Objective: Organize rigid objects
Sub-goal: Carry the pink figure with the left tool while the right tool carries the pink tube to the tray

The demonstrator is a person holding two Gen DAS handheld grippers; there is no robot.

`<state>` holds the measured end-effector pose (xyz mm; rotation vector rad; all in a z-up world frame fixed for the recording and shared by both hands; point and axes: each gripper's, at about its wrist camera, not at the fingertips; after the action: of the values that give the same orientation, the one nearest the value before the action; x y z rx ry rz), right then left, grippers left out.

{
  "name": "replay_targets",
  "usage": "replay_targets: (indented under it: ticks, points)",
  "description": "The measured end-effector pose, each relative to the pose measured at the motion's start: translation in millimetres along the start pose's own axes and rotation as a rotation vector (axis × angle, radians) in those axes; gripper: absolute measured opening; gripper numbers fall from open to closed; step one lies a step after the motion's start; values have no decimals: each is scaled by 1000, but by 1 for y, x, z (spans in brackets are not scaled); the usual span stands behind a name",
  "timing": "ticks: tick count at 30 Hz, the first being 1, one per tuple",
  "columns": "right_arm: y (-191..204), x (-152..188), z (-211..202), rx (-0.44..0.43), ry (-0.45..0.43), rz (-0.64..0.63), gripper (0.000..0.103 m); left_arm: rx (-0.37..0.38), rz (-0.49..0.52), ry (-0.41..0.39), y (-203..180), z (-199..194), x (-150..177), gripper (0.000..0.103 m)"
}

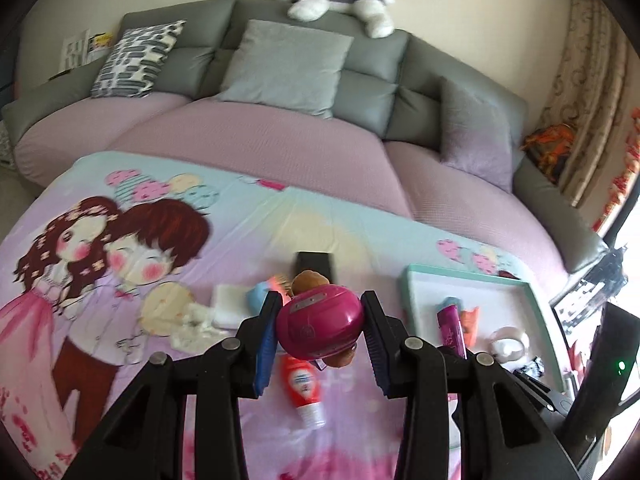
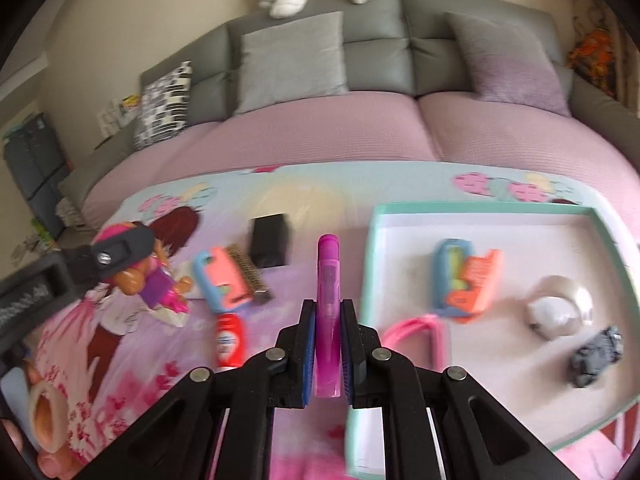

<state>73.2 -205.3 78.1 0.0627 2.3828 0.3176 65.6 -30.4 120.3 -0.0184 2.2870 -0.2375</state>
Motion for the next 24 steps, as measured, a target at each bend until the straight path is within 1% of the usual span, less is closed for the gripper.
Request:
replay_targets:
  ticks: [3,7,10,14,18,22,24]
  points:
    - [-27,-4,-4,44,7,55,12,41,35,9,-19,7,0,42]
    - [-60,-5,-7,147,25,105,12,119,70,23,-47,17,3,41]
    - [-83,-4,-9,195,49,152,12,164,112,37,-71,22,7,42]
    - [-100,-2,-14,230,54,173,12,234,144,67,-97,30,12,42]
    - [-110,-1,-21,246,43,189,12,292,172,95,-119,36,19,42]
    - [-120,-1,-27,260,39,211,12,351,175,120,-130,41,24,42]
    - [-122,-2,-26,253,40,225,12,365,178,135,-133,46,27,42]
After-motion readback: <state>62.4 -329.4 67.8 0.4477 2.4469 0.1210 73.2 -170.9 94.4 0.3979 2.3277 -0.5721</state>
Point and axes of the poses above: each gripper's, at about its wrist camera, not at the fingertips, and z roughly the way its jaws point, y to its left, x to its underside, and after that the axes turned 7 degrees about z, right-handed
